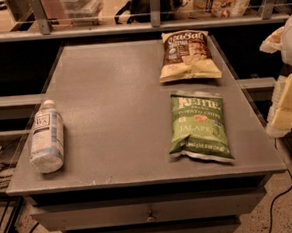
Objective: Move brown chip bag near blue plastic bottle
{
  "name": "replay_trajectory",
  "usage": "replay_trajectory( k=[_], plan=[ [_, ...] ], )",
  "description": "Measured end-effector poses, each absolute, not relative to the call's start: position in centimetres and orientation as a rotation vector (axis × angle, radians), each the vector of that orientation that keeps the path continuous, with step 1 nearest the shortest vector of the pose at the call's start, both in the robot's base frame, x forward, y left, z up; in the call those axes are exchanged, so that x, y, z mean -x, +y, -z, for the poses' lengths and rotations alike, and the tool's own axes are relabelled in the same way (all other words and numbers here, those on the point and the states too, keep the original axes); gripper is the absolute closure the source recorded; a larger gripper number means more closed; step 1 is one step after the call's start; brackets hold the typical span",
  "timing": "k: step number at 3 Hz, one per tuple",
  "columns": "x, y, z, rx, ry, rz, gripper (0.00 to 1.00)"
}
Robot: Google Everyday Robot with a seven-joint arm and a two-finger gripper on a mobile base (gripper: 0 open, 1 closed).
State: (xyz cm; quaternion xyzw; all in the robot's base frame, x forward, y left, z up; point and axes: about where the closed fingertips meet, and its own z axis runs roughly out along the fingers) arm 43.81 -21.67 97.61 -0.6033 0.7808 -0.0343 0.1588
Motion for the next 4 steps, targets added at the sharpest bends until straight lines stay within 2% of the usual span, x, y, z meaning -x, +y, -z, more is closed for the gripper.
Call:
replay_trajectory(
  k=[2, 4],
  plan=[
    [-44.0, -21.4, -97.7, 1.710, 2.215, 0.081, 0.00],
    [-48.0, -19.4, -96.6, 1.592, 2.115, -0.027, 0.00]
  ],
)
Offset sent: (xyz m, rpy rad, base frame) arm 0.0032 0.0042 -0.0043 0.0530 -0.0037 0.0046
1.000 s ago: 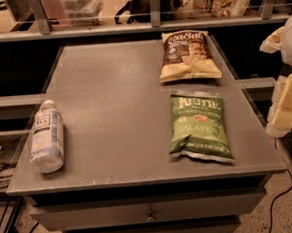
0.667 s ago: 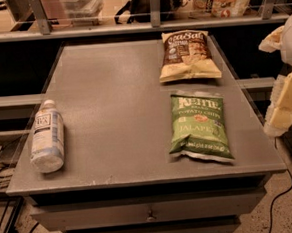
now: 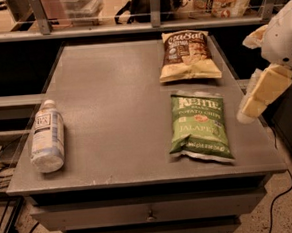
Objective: Move brown chip bag near blue plastic bottle
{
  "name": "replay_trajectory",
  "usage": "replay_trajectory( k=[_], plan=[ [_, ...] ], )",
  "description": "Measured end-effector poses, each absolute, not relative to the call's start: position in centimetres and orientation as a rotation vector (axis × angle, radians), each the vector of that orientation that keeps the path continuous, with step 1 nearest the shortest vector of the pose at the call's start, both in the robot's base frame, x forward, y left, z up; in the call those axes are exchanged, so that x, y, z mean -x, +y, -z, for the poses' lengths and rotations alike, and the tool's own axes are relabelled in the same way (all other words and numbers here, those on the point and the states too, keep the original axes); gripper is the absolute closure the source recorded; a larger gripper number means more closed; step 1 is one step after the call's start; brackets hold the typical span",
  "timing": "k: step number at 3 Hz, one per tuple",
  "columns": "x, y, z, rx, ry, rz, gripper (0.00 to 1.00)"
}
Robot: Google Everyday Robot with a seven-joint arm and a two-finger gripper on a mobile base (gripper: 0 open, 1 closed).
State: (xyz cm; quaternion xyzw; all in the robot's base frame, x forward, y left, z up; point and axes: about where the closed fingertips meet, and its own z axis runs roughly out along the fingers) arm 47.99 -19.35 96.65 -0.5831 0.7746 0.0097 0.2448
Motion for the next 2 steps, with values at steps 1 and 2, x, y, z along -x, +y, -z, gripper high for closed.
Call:
replay_trajectory(
  k=[1, 2],
  plan=[
    [-51.66, -18.62, -96.46, 1.549, 2.087, -0.067, 0.00],
    [-51.92, -18.62, -96.49, 1.547, 2.085, -0.069, 0.00]
  ],
)
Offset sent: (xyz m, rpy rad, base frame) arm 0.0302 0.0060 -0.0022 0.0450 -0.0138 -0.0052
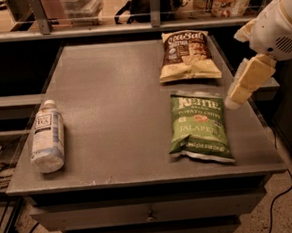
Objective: Move brown chip bag near blue plastic bottle
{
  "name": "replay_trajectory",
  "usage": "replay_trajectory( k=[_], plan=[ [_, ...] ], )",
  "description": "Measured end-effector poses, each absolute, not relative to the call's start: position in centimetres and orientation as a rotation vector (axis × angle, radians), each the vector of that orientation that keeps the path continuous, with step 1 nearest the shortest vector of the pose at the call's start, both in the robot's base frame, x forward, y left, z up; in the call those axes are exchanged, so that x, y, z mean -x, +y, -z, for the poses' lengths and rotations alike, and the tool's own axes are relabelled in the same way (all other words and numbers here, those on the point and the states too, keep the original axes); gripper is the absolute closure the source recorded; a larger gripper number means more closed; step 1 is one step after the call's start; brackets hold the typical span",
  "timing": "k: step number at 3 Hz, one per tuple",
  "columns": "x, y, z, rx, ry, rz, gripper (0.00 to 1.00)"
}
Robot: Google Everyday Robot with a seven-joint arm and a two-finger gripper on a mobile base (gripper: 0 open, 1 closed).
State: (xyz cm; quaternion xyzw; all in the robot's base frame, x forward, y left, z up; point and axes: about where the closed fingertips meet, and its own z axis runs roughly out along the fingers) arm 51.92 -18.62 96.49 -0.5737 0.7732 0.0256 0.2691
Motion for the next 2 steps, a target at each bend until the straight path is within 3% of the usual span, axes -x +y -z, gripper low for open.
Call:
replay_trajectory(
  k=[2],
  plan=[
    [-55.3, -18.4, -95.3, 1.352, 2.109, -0.186, 0.00]
  ],
)
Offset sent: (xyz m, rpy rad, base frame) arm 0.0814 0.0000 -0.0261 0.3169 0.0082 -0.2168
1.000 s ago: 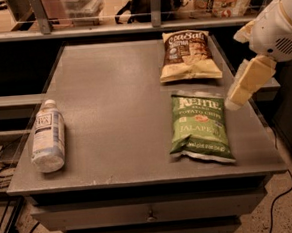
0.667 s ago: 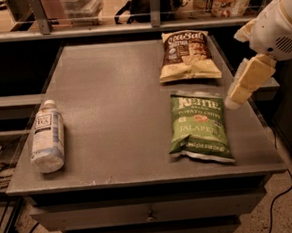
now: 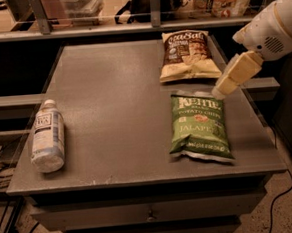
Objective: Move brown chip bag near blue plastic bottle
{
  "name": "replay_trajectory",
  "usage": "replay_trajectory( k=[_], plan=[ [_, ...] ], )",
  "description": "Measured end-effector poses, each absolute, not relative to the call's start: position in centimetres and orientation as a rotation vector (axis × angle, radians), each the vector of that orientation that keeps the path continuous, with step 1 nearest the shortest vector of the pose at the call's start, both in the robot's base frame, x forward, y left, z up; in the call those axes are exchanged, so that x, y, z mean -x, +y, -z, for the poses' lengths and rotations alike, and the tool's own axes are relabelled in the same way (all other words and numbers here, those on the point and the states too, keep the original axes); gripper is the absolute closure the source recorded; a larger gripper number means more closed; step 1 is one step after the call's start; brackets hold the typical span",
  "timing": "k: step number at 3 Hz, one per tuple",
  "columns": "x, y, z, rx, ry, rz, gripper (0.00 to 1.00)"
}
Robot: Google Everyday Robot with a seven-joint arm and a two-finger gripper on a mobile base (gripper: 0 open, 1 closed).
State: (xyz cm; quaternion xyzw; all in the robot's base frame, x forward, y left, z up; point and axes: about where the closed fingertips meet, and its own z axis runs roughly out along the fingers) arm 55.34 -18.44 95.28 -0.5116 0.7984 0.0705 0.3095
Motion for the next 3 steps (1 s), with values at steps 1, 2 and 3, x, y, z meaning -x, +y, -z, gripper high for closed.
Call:
replay_trajectory(
  k=[1, 2, 3],
  plan=[
    [-59.2, -18.0, -94.4, 1.219, 2.107, -0.252, 0.00],
    [-62.9, -17.8, -92.7, 1.125, 2.128, -0.295, 0.00],
    [-66.3, -17.8, -90.7, 1.055, 2.164, -0.323, 0.00]
  ],
)
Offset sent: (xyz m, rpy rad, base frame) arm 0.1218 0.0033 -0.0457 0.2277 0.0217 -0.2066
